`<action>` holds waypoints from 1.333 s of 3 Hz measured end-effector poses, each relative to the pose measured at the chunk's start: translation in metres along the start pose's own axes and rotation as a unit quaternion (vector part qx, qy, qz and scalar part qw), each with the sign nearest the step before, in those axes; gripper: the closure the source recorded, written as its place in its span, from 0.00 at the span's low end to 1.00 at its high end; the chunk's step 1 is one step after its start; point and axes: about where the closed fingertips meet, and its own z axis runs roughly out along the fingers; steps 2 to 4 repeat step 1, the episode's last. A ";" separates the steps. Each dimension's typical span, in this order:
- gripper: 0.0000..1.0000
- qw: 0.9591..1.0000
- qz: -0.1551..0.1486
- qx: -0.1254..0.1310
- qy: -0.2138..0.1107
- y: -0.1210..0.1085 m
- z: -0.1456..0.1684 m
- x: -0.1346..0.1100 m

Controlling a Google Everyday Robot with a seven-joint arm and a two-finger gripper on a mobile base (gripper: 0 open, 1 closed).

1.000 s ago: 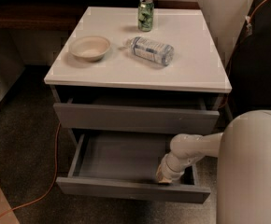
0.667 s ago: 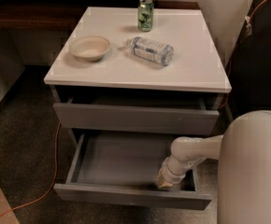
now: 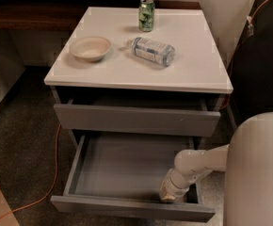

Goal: Open middle drawer

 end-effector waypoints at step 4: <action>1.00 1.000 0.000 0.000 0.000 0.000 0.000 0.000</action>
Offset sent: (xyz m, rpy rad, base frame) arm 0.0000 0.0000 0.0000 0.0000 0.0000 0.0000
